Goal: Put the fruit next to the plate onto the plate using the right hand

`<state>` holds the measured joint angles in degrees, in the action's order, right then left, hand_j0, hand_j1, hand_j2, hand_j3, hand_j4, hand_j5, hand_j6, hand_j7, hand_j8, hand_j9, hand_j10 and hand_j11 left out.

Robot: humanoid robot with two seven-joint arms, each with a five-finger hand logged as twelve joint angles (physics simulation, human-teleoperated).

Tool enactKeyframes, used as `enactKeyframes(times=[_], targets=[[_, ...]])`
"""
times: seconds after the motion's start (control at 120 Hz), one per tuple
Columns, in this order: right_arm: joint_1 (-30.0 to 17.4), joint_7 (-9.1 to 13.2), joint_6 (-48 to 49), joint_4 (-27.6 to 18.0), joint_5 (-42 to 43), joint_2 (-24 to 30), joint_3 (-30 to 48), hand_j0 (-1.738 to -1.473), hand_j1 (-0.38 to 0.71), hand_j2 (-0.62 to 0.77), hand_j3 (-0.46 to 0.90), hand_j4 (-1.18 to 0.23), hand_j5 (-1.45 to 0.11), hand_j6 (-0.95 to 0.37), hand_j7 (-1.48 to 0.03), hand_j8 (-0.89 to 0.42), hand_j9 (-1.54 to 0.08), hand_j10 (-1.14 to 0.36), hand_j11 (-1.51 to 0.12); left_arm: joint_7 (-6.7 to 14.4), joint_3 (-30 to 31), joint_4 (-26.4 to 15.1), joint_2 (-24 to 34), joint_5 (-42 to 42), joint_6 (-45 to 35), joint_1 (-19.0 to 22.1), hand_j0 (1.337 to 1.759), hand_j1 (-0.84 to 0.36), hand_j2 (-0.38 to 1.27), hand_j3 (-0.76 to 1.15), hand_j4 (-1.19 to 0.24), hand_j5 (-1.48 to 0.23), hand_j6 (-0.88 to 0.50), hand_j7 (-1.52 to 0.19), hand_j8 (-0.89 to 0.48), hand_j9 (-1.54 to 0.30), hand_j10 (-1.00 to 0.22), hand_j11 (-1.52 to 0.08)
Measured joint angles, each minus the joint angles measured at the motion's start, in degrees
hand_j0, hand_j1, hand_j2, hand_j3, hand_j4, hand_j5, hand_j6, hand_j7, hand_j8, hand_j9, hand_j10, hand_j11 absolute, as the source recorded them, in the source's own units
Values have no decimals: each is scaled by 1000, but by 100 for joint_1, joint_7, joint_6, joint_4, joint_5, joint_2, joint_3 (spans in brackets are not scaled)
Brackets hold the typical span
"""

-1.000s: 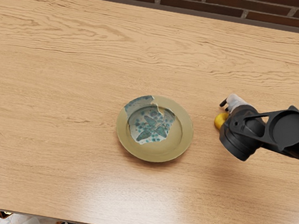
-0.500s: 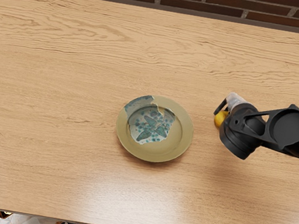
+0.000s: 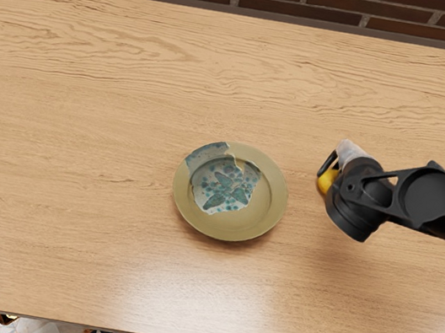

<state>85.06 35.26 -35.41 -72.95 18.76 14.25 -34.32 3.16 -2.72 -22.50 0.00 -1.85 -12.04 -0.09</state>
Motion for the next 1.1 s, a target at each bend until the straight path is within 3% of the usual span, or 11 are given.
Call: enactKeyframes(times=[0.042, 0.067, 0.117, 0.225, 0.4, 0.567, 0.8, 0.875, 1.033, 1.058, 1.1], targets=[[16, -7, 14, -5, -56, 13, 13, -1641, 140, 41, 138, -901, -993, -409, -1120, -454, -1082, -780, -1106, 0, 0, 0, 0, 0, 0, 0, 1658, 341, 1, 0, -7, -9, -7, -9, -7, -9, -7, -9], [23, -8, 23, -8, -90, 30, 58, -1639, 156, 115, 4, -896, -1008, -408, -1121, -450, -1092, -778, -1117, 0, 0, 0, 0, 0, 0, 0, 1658, 341, 1, 0, -7, -9, -7, -9, -7, -9, -7, -9], [32, -11, 43, -14, -139, 64, 188, -1642, 208, 242, 1, -863, -1039, -390, -1124, -417, -1108, -745, -1130, 0, -1, 0, 0, 1, 0, 0, 1658, 341, 1, 0, -6, -9, -6, -9, -6, -9, -7, -9], [88, -12, 65, -18, -187, 141, 465, -1645, 259, 322, 1, -811, -1096, -357, -1128, -369, -1130, -699, -1141, 0, -1, 0, 0, 1, 0, 0, 1658, 341, 1, 0, -7, -9, -6, -9, -6, -9, -7, -9], [67, -18, 276, -17, -155, 578, 1631, -1648, 268, 328, 0, -786, -1150, -359, -1132, -354, -1149, -707, -1156, 0, -1, 0, 0, 2, 0, 0, 1658, 341, 1, 0, -6, -9, -6, -9, -6, -9, -6, -9], [-75, -22, 935, -22, -140, 651, 2591, -1648, 278, 345, 0, -768, -1173, -352, -1133, -345, -1154, -713, -1159, 0, -1, 0, 0, 1, 0, 0, 1658, 341, 1, 0, -6, -9, -6, -9, -6, -9, -6, -9], [-434, -24, 1214, -222, -209, 197, 2879, -1650, 269, 325, 1, -770, -1196, -346, -1134, -343, -1161, -721, -1173, 0, -1, 0, 0, 1, 0, 0, 1658, 341, 1, 0, -7, -9, -6, -9, -6, -9, -7, -9], [-472, -22, 1320, -407, -243, 198, 2908, -1651, 311, 431, 1, -771, -1203, -340, -1134, -334, -1161, -723, -1173, 0, -1, 0, 0, 1, 0, 0, 1658, 341, 1, 0, -7, -9, -7, -9, -7, -9, -7, -9], [-488, -25, 1509, -596, -317, 362, 2946, -1652, 317, 483, 0, -803, -1205, -355, -1134, -345, -1173, -760, -1180, 0, -1, 0, 0, 1, 0, 0, 1658, 341, 1, 0, -7, -9, -7, -9, -7, -9, -7, -9], [-487, -25, 1520, -607, -320, 384, 2949, -1653, 307, 468, 0, -781, -1151, -360, -1084, -351, -1120, -742, -1127, 0, -1, 0, 0, 1, 0, 0, 1658, 341, 1, 0, -7, -9, -7, -9, -7, -9, -7, -9], [-463, -26, 1529, -620, -318, 414, 2952, -1654, 186, 381, 0, -637, -939, -294, -884, -286, -914, -620, -920, 0, -1, 0, 0, 1, 0, 0, 1658, 341, 1, 0, -7, -9, -7, -9, -7, -9, -7, -9]])
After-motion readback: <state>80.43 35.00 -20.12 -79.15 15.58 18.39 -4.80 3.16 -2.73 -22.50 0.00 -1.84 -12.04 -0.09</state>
